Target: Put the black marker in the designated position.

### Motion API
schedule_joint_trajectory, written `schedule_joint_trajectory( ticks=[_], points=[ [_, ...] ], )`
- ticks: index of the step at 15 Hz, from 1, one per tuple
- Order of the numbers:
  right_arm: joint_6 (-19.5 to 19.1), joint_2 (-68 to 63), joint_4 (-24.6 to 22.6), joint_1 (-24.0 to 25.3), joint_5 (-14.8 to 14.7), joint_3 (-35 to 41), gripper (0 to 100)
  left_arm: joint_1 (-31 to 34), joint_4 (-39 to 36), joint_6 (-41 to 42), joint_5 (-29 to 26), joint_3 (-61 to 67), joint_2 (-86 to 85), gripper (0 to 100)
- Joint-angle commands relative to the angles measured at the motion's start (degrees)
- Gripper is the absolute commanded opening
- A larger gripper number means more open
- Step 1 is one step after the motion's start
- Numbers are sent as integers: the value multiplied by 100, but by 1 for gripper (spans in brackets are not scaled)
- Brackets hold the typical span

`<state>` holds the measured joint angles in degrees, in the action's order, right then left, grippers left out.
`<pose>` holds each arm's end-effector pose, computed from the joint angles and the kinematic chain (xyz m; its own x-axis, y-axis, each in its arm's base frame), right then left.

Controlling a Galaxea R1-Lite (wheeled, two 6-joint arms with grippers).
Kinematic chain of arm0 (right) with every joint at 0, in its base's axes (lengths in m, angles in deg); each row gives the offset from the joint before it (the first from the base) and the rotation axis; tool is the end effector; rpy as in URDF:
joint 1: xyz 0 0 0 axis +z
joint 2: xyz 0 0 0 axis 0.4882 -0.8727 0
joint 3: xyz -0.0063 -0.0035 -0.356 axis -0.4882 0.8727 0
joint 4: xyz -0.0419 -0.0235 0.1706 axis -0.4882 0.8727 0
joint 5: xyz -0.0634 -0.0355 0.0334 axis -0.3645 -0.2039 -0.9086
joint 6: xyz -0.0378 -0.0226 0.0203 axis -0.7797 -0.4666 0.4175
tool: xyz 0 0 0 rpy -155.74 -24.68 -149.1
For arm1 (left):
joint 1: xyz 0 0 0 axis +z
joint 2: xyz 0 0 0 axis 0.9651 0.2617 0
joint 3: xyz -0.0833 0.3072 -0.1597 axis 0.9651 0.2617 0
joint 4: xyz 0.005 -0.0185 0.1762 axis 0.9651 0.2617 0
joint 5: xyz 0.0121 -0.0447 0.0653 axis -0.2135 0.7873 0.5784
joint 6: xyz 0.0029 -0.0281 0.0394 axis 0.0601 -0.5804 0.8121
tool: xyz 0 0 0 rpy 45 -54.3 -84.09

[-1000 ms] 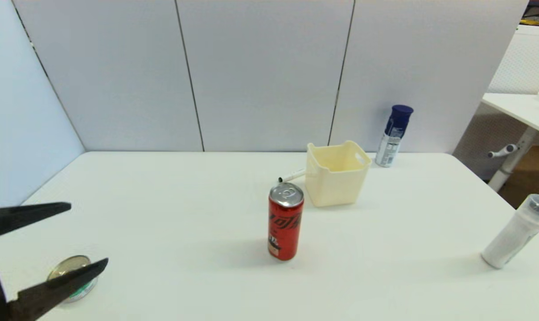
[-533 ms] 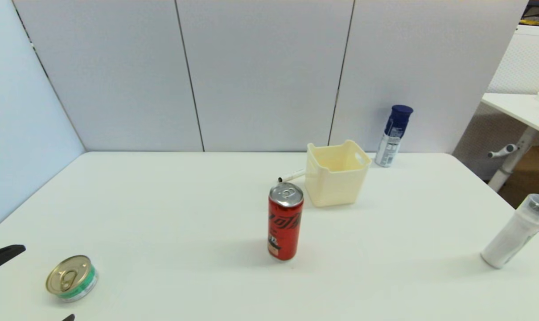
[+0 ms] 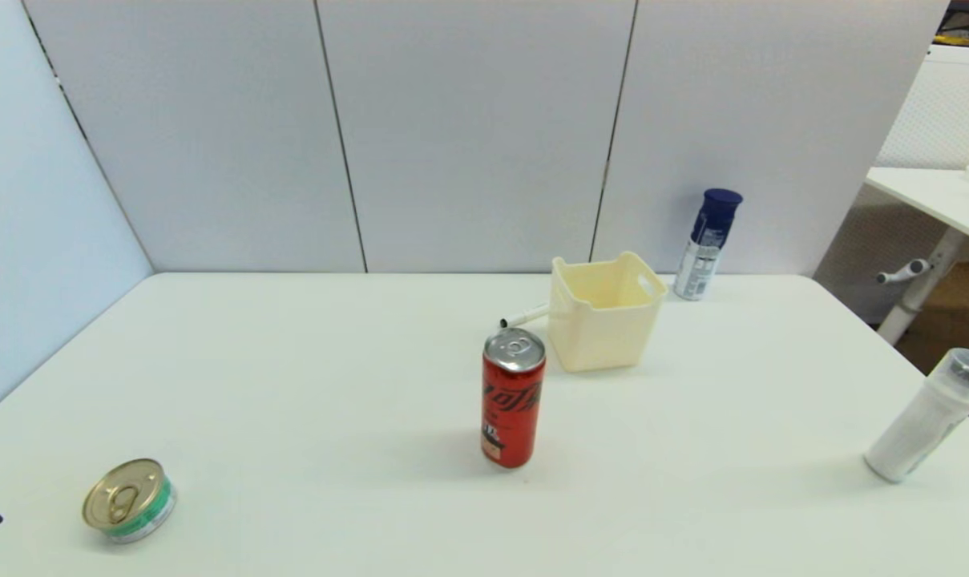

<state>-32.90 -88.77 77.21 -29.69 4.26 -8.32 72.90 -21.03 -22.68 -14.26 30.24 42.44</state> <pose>-0.0675 0.0028 0.0699 0.9984 0.0396 -0.0409 -0.0448 0.9897 -0.1361 -0.0437 -0.0149 0.1377 0.9286 -0.3677 0.0494 0.3418 0.8996 0.2718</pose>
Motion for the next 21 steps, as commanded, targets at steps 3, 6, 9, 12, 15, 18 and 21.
schedule_joint_trajectory(
  ticks=[3, 6, 9, 12, 15, 18, 21],
  points=[
    [-6, -7, 4, 2, 7, 0, 100, 193, 833, -98, 919, 168, -1280, 100],
    [-6, -7, 4, 2, 7, 0, 100, 201, 1571, -106, 1552, 168, -1570, 100],
    [-6, -7, 4, 2, 7, 0, 100, 201, 1685, -168, 1552, 168, -1570, 100],
    [-6, -7, 4, -6, 7, 0, 100, 201, 1703, -537, 1570, 168, -1570, 100],
    [-6, -7, 4, 2, 7, 0, 100, 201, 1703, -1416, 1948, 168, -1570, 100],
    [-6, -7, 4, 2, 7, 0, 100, 201, 1694, -1495, 1965, 168, -1570, 100],
    [-6, -7, 4, -6, 7, 0, 100, 201, 1694, -1504, 1965, 168, -1570, 100]
  ],
)
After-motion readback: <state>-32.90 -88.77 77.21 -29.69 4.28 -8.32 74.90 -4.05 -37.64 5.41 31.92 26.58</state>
